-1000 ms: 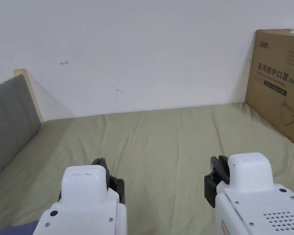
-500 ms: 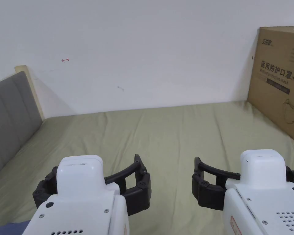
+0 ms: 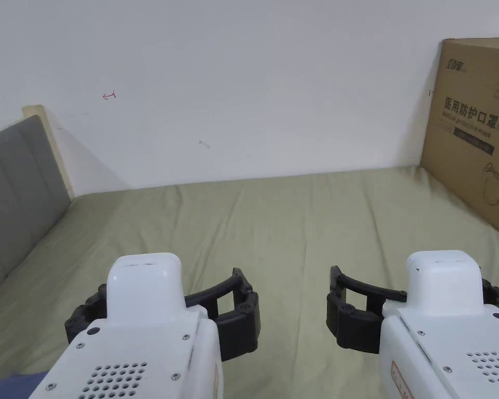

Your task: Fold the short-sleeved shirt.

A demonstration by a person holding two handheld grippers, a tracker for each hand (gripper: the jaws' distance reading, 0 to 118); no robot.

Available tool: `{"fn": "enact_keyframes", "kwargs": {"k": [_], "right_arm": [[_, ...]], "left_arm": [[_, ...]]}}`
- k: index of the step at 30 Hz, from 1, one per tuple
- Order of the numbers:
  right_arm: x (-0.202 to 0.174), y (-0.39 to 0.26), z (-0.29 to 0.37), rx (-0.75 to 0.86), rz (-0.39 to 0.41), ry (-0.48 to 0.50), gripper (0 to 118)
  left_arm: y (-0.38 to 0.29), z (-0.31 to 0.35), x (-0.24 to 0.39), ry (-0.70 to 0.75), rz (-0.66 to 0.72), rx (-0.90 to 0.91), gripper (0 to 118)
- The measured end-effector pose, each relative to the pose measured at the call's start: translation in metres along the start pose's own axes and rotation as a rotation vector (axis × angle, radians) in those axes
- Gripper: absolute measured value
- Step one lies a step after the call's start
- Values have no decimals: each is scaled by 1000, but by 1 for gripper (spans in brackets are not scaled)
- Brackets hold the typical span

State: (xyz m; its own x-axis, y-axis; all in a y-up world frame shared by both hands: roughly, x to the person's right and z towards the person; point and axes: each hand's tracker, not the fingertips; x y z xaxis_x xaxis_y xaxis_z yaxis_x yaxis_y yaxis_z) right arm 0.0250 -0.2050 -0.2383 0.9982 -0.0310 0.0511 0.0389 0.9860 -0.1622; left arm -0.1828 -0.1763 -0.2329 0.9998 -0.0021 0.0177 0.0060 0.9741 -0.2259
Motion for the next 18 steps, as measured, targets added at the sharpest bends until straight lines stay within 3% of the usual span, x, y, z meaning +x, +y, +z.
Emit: {"fn": "enact_keyframes", "kwargs": {"k": [18], "right_arm": [[0, -3, -3, -26, -3, 14, 112]], "left_arm": [[-5, -2, 5, 39, -41, -24, 110]]}}
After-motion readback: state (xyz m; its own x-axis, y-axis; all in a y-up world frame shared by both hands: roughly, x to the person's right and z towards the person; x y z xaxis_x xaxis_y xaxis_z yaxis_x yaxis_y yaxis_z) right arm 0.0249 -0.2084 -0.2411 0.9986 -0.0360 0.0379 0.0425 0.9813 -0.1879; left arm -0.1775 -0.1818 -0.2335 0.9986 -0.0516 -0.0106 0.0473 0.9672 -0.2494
